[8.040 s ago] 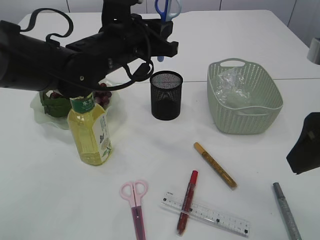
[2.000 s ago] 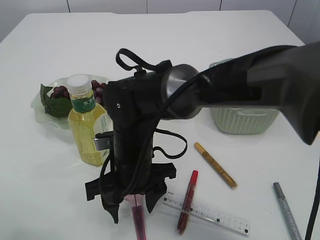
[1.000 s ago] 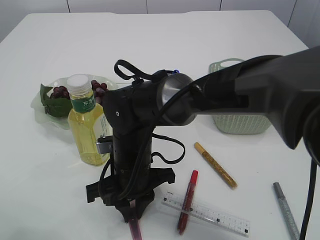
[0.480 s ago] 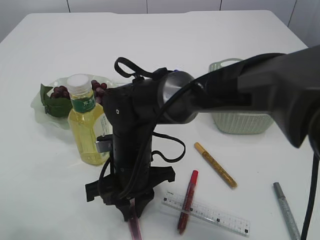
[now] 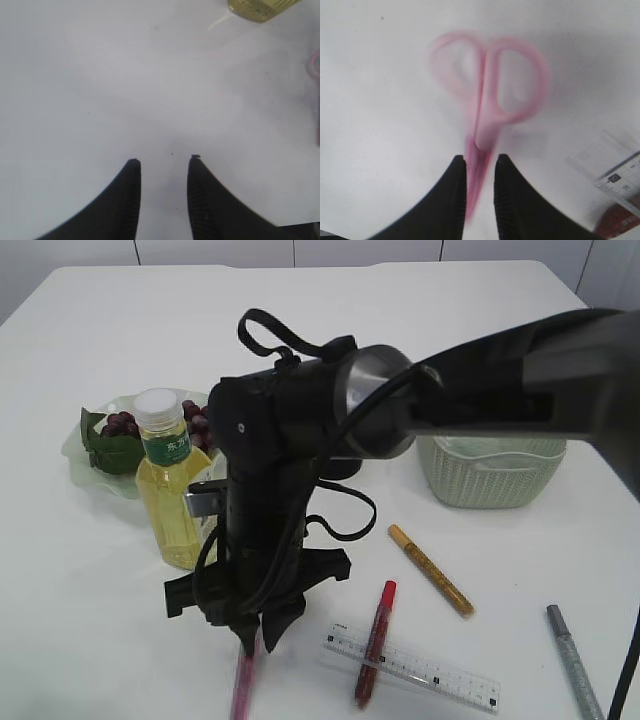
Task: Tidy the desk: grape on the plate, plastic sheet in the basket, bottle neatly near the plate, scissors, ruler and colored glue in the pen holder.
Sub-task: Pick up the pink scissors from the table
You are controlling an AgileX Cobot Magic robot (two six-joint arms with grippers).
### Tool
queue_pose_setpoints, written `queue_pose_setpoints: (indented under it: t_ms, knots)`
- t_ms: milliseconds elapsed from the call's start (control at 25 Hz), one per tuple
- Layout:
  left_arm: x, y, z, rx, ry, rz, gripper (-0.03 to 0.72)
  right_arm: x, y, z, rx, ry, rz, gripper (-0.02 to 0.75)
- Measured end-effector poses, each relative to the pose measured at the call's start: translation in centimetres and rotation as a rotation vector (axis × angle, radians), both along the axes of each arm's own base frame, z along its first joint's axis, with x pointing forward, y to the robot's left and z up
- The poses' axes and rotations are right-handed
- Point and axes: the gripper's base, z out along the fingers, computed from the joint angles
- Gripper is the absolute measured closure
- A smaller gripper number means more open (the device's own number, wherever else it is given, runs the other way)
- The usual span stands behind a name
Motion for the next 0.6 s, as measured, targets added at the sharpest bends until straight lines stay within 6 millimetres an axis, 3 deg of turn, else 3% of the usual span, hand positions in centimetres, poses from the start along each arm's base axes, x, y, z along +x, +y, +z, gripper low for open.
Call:
queue_pose_setpoints:
  t_ms: [160,400,600]
  knots:
    - [0.0,0.0,0.0,0.000,0.000,0.000,0.449,0.8,-0.9,1.8,0.035,-0.027,-0.017,0.617]
    - [0.1,0.0,0.0,0.000,-0.007,-0.001,0.449,3.0,-3.9,5.1,0.109,-0.068,-0.069,0.617]
    - [0.2,0.0,0.1,-0.004,-0.020,-0.001,0.449,1.8,-2.8,5.1,0.080,-0.070,-0.036,0.592]
